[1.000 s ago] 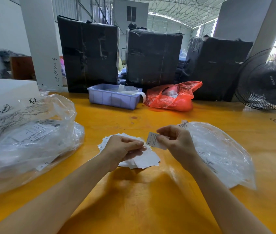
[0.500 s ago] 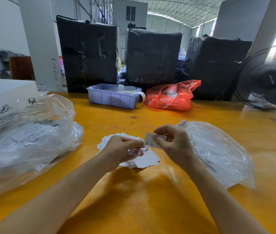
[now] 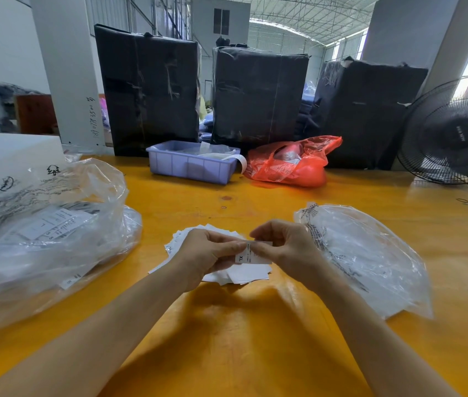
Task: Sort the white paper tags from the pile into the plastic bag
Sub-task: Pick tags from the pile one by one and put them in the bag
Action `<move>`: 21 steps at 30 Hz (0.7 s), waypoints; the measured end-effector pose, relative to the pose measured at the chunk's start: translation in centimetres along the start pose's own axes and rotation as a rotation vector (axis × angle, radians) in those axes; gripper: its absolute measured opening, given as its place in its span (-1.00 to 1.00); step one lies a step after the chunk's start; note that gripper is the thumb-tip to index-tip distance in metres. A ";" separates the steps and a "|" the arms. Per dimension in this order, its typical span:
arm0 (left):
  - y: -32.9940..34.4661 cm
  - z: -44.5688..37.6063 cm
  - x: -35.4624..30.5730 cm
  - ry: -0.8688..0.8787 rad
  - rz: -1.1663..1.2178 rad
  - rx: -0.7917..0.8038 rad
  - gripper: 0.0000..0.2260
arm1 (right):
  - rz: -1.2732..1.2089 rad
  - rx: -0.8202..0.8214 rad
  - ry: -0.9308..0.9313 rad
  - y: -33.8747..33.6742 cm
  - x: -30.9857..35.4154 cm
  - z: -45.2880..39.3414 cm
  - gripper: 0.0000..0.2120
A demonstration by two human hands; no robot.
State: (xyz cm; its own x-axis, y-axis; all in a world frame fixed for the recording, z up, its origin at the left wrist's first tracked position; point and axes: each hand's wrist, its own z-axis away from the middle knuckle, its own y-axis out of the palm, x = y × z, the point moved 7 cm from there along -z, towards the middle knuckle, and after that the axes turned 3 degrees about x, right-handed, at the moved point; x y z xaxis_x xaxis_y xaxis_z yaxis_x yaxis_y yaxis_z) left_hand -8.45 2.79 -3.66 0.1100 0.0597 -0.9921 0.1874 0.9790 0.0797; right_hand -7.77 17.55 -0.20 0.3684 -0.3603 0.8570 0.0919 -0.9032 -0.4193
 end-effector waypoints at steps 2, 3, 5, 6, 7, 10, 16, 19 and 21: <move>0.2 0.1 0.0 0.005 -0.019 0.008 -0.98 | -0.054 0.019 0.013 0.3 0.0 0.0 -0.85; 0.2 0.1 0.1 0.003 -0.012 0.006 -0.97 | -0.077 0.021 0.025 0.4 0.0 0.0 -0.84; 0.1 0.1 0.1 -0.005 0.016 -0.007 -0.96 | -0.108 0.014 0.053 0.3 -0.2 0.0 -0.83; 0.1 0.0 0.2 -0.008 0.028 -0.013 -0.95 | -0.111 0.009 0.063 0.2 -0.3 0.0 -0.84; 0.0 0.0 0.2 -0.012 0.042 -0.017 -0.95 | -0.106 0.002 0.068 0.0 -0.3 0.0 -0.84; -0.1 0.0 0.2 -0.023 0.081 -0.030 -0.97 | -0.069 -0.083 0.044 -0.9 -0.2 0.0 -0.87; -0.4 -0.1 0.2 -0.028 0.136 -0.031 -0.91 | -0.064 -0.193 -0.021 -2.2 0.4 0.0 -0.85; -0.4 -0.1 0.2 -0.024 0.134 -0.038 -0.89 | -0.024 -0.181 -0.036 -2.0 0.5 0.0 -0.85; -0.4 -0.2 0.1 -0.015 0.127 -0.043 -0.87 | -0.002 -0.176 -0.044 -2.0 0.5 0.0 -0.85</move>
State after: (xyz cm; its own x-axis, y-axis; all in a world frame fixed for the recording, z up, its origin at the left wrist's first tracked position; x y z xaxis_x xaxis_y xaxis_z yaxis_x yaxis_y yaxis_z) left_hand -8.69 2.40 -3.83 0.1452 0.1806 -0.9728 0.1293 0.9713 0.1996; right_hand -7.78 19.15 1.08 0.4084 -0.3519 0.8422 -0.0697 -0.9320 -0.3556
